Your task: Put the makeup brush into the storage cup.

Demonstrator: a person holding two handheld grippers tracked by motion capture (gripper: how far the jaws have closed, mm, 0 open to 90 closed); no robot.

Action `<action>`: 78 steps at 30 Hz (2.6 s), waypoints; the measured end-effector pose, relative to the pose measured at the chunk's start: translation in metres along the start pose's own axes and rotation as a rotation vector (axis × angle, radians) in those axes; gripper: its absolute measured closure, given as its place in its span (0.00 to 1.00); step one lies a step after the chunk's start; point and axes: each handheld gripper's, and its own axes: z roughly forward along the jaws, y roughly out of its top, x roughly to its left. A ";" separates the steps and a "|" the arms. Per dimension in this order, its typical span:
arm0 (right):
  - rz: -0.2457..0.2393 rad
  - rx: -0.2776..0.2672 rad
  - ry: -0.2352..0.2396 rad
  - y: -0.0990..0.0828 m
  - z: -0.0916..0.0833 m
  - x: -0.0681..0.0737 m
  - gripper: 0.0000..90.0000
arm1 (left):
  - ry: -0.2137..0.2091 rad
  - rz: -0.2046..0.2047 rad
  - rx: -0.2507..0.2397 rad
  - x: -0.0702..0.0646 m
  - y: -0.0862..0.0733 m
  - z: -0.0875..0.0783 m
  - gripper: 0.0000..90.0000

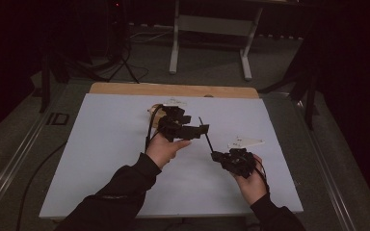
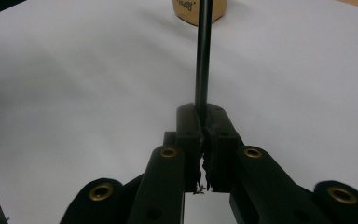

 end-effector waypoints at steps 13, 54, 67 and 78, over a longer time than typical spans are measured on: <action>-0.004 0.006 0.003 0.000 0.001 0.000 0.95 | -0.028 -0.094 -0.055 0.013 -0.015 0.017 0.63; 0.007 0.008 -0.018 -0.002 0.002 0.000 0.91 | -0.151 -0.120 -0.067 0.001 -0.007 0.025 0.95; 0.020 -0.006 -0.014 -0.005 0.008 -0.004 0.52 | -0.182 -0.054 -0.061 -0.013 -0.001 0.027 0.95; 0.034 0.000 -0.021 -0.007 0.010 -0.007 0.16 | -0.154 -0.012 -0.064 -0.012 0.002 0.021 0.95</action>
